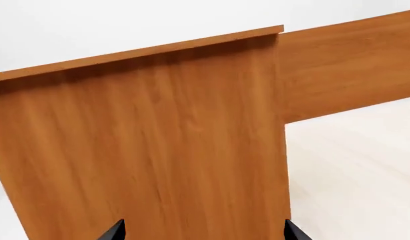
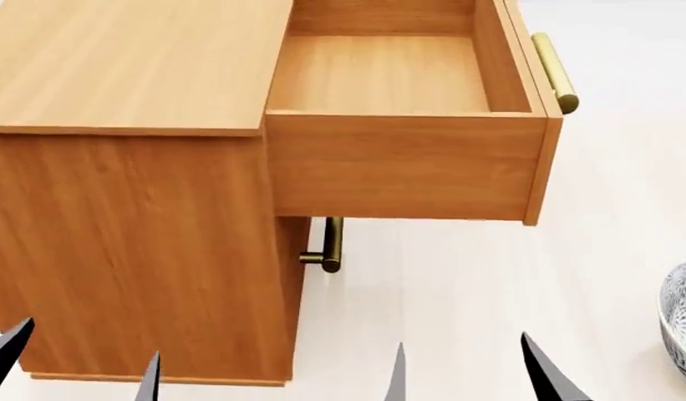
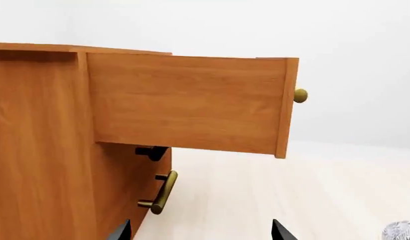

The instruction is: Put the bowl on top of the cabinet.

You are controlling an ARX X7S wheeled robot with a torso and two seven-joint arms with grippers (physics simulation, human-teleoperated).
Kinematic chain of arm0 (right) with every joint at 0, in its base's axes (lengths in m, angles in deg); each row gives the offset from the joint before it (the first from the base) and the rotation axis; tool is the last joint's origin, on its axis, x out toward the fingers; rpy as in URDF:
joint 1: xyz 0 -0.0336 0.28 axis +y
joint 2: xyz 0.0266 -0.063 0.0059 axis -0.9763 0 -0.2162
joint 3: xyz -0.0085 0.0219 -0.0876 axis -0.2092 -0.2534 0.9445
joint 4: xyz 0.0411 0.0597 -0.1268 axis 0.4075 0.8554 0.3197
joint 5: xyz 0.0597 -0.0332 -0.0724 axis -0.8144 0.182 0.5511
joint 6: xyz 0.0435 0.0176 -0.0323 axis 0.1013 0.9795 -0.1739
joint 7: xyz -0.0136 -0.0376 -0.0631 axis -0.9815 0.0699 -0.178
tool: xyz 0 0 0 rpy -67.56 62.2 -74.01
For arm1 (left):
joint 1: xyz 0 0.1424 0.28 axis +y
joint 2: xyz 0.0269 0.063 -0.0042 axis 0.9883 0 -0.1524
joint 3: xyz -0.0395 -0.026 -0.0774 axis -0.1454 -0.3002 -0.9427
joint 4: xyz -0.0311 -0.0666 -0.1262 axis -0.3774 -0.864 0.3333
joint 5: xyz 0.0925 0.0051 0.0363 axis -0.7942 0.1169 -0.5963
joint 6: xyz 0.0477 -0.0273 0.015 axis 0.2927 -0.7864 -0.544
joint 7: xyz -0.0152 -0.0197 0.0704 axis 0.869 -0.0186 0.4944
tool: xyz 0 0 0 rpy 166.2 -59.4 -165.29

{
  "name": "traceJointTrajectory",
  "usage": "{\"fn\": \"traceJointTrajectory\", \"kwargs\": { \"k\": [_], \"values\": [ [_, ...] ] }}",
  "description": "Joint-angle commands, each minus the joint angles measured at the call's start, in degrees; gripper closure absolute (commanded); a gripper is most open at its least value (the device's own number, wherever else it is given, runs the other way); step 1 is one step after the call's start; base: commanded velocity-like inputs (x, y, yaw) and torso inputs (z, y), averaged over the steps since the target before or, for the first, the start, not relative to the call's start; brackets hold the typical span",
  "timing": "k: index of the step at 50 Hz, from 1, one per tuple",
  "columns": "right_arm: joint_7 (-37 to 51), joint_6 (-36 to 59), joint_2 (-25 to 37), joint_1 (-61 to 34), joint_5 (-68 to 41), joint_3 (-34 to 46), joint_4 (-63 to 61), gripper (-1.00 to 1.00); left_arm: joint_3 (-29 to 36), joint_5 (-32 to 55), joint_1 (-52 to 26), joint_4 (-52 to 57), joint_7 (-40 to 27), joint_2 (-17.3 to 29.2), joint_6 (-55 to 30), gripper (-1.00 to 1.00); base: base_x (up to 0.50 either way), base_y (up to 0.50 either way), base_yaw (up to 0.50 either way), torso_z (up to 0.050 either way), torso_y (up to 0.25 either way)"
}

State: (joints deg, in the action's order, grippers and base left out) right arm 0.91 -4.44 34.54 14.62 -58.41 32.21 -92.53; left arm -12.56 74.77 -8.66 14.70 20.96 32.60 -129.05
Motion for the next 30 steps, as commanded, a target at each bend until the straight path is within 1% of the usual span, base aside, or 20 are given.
{"fn": "traceJointTrajectory", "kwargs": {
  "k": [1, 7, 8, 9, 12, 13, 21, 25, 26, 28, 30],
  "values": [
    [-0.94, -0.27, -0.72, 0.17, 0.58, -1.07, -0.17, -1.0, -1.71, 1.09, -0.26, -0.29, 1.09, -1.2, 0.05, -1.0, 0.5, 0.0, 0.0, 0.0, 0.0],
    [-0.72, -0.82, -0.3, -0.6, 1.97, 0.27, 1.0, -1.0, -1.77, 1.38, -0.49, -0.85, 1.04, -1.13, 0.37, -1.0, 0.5, 0.0, 0.0, 0.0, 0.0],
    [-1.42, -4.41, -0.35, -0.02, 3.22, 0.71, 1.13, -1.0, -1.54, 1.3, -0.79, -0.97, 0.96, -1.13, 0.19, -1.0, 0.5, 0.0, 0.0, 0.0, 0.01],
    [-1.06, -2.53, -0.14, 0.01, 2.62, 0.76, 0.54, -1.0, -1.4, 1.27, -0.88, -1.15, 0.92, -1.13, 0.22, -1.0, 0.49, 0.0, 0.0, 0.0, 0.0],
    [-1.28, -2.89, 0.08, -0.04, 2.59, 0.95, 0.46, -1.0, -1.37, 1.46, -0.95, -1.68, 0.93, -1.16, 0.38, -1.0, 0.0, 0.0, 0.0, 0.0, 0.0],
    [-0.68, -1.57, 0.38, -0.33, 3.19, 1.5, 0.75, -1.0, -1.3, 1.49, -0.99, -1.91, 0.93, -1.17, 0.45, -1.0, 0.0, 0.0, 0.0, 0.0, 0.0],
    [-0.71, -2.64, 1.07, 0.87, 3.63, 1.2, 1.68, -1.0, -1.23, 1.63, -0.34, -1.32, 0.57, -0.82, 0.58, -1.0, 0.0, 0.0, 0.0, 0.0, 0.0],
    [-0.61, 3.34, 5.24, 0.02, 2.15, -1.86, -1.97, -1.0, -1.5, 1.72, -0.5, -1.52, 0.47, -0.59, 0.51, -1.0, 0.0, 0.0, 0.0, 0.0, 0.0],
    [-1.11, 5.8, 7.3, 0.26, 0.56, -4.96, -3.42, -1.0, -1.71, 1.72, -0.55, -2.21, 0.51, -0.53, 0.85, -1.0, 0.0, 0.0, 0.0, 0.0, 0.0],
    [-2.11, 8.63, 8.6, -0.05, -3.52, -8.66, -4.89, -1.0, -1.76, 1.76, -0.55, -2.39, 0.54, -0.48, 1.03, -1.0, 0.0, 0.0, 0.0, 0.0, 0.0],
    [-2.78, 11.24, 12.11, 0.65, -5.52, -11.89, -7.12, -1.0, -1.62, 1.72, -0.78, -3.33, 0.66, -0.3, 1.36, -1.0, 0.0, 0.0, 0.0, 0.0, 0.0]
  ]
}}
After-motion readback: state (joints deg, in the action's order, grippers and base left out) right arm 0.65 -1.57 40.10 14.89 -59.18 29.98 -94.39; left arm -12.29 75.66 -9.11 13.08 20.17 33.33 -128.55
